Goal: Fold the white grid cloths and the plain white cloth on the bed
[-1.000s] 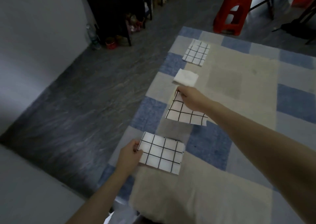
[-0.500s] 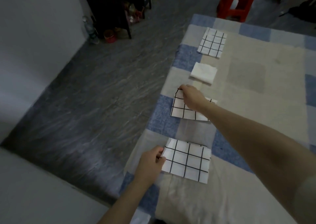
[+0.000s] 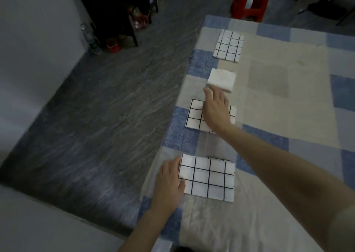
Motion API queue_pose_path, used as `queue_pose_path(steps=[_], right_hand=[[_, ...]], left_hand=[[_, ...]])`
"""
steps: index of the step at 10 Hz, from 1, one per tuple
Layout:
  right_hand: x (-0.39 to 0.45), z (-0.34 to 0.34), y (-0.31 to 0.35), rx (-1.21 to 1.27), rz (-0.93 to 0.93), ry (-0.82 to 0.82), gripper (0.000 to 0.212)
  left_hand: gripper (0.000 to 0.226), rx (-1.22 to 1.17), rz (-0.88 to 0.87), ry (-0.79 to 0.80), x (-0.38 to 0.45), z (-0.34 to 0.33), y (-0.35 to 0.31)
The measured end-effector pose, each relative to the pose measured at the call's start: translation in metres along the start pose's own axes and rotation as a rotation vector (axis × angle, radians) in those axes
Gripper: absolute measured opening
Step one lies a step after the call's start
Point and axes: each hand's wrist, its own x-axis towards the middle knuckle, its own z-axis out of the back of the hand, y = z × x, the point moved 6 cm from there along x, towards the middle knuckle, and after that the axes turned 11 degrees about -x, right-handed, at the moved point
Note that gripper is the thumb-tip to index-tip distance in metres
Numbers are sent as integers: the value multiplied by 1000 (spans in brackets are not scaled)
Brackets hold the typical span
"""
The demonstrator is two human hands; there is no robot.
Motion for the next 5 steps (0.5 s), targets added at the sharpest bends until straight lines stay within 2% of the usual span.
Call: queue_pose_path(steps=[1, 2, 3, 4, 5], right_hand=[[-46, -9, 11, -10, 158, 55, 54], [-77, -46, 1, -87, 142, 382, 59], [-74, -47, -3, -70, 99, 368, 61], [-78, -42, -17, -39, 52, 440, 62], [-83, -20, -29, -29, 68, 364, 64]], left_hand=[[61, 212, -233, -6, -11, -7, -24], [57, 255, -383, 185, -25, -40, -34], [60, 429, -479, 315, -36, -67, -27], [60, 477, -512, 363, -40, -69, -12], [63, 532, -510, 418, -36, -64, -10]])
